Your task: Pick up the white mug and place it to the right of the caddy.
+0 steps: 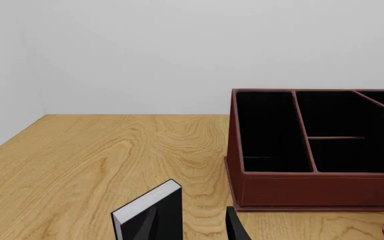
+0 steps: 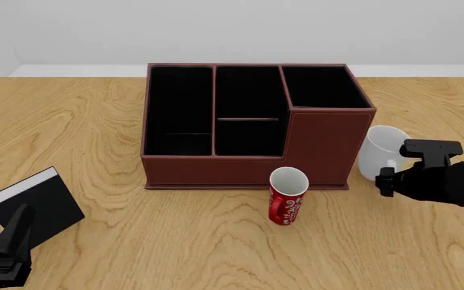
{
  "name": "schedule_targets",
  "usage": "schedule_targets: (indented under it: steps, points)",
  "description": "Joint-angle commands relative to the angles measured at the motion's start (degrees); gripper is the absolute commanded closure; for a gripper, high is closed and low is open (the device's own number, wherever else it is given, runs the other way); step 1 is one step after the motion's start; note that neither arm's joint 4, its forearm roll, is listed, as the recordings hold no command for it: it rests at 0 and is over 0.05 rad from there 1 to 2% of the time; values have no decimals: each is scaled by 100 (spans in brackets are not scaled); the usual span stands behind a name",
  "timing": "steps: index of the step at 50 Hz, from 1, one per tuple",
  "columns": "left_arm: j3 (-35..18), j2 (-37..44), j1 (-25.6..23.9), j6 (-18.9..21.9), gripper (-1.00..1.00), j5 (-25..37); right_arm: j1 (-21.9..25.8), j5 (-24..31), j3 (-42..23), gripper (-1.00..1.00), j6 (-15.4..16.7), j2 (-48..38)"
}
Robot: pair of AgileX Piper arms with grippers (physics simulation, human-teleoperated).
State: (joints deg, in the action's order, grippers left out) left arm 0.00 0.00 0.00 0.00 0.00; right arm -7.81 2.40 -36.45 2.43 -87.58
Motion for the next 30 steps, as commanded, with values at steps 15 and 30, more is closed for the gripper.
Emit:
schedule_targets:
  steps: [15, 30]
  points:
    - [0, 0, 0, 0, -100, 0, 171, 279, 101, -100, 30, 625]
    - [0, 0, 0, 0, -100, 0, 76, 545, 123, -100, 110, 1119]
